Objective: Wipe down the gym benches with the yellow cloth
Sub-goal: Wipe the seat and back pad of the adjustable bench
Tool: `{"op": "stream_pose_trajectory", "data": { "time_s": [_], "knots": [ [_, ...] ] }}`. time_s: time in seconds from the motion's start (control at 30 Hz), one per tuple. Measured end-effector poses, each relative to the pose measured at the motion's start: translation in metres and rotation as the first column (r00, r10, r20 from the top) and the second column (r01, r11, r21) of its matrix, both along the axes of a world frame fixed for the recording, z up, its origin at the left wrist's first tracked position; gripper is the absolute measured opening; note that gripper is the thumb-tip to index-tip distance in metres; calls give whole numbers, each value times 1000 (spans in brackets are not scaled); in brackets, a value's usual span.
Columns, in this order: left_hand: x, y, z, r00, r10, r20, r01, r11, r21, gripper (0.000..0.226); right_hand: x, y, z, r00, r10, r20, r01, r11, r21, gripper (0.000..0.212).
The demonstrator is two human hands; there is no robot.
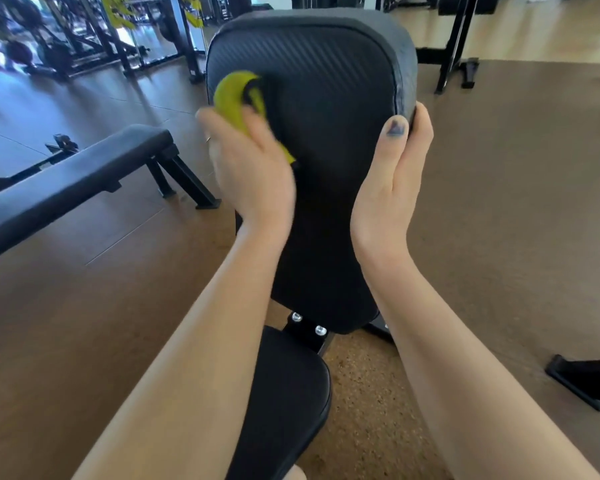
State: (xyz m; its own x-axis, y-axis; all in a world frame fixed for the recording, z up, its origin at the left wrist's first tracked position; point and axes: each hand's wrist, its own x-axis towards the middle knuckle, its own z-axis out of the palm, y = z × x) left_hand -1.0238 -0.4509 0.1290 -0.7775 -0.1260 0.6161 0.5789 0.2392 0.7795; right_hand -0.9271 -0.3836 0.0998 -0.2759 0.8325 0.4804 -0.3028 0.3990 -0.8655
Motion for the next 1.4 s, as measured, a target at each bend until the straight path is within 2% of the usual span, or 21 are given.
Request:
{"op": "stream_pose_trajectory", "data": {
  "time_s": [0.07,0.13,0.2,0.27,0.33,0.4,0.53,0.6,0.67,0.77,0.8,0.87,1.0,1.1,1.17,1.2,1.27,1.3,1.33,1.4],
  "knots": [
    [25,13,12,962,-95,-255,88,995,-37,25,-2,-2,1,999,-38,-25,38,999,3,60],
    [33,20,18,923,-129,-363,118,992,-54,24,-1,-3,2,999,-28,-34,28,1000,-1,62],
    [17,17,15,953,-85,-290,84,996,-17,25,0,-2,2,999,-17,-31,17,1000,-16,59],
    [-14,6,3,998,22,-65,-20,999,37,28,0,-2,0,1000,-5,-25,4,1000,-25,58],
    [-37,-7,-7,990,82,114,-87,995,42,28,-1,-3,0,999,-31,-28,31,999,-25,60],
    [-36,-6,-6,992,88,90,-90,996,18,29,-3,-3,0,998,-61,-27,60,998,-20,61],
    [13,10,4,971,-62,-232,50,997,-58,24,-3,-4,1,997,-69,-25,68,997,-27,59],
    [21,14,5,944,-103,-313,82,993,-81,22,-2,-5,2,998,-63,-18,63,998,-31,61],
    [8,11,8,964,-81,-253,68,996,-61,24,-1,-4,3,998,-57,-8,57,998,-39,62],
    [-25,3,15,999,37,18,-38,997,66,29,-1,-6,4,999,-53,1,53,997,-50,63],
    [-30,2,16,996,64,59,-68,995,72,30,-1,-7,5,998,-65,-1,65,996,-56,64],
    [-17,4,14,998,62,-7,-62,998,33,28,-3,-10,6,995,-105,2,105,993,-57,66],
    [34,16,2,951,-110,-290,92,993,-76,18,-2,-10,7,993,-116,0,116,993,-21,70],
    [31,14,5,916,-158,-369,106,982,-158,23,0,-8,5,996,-88,-20,88,996,-28,68],
    [12,7,6,959,-110,-260,81,989,-121,25,1,-7,4,999,-46,-19,45,998,-32,66],
    [-1,2,6,989,-54,-140,45,997,-62,28,1,-7,3,1000,-25,-10,24,999,-34,65],
    [-26,-8,2,994,32,106,-34,999,19,28,2,-9,3,1000,-18,-3,18,999,-39,66],
    [-32,-11,-1,987,46,153,-49,999,14,27,1,-9,3,999,-34,-7,34,999,-41,67],
    [-32,-11,-2,988,53,148,-53,999,-3,27,0,-9,3,998,-55,-8,55,998,-41,68],
    [-15,-6,-2,999,31,29,-30,999,-33,26,-2,-10,3,996,-87,-5,87,995,-38,68]
  ]
}}
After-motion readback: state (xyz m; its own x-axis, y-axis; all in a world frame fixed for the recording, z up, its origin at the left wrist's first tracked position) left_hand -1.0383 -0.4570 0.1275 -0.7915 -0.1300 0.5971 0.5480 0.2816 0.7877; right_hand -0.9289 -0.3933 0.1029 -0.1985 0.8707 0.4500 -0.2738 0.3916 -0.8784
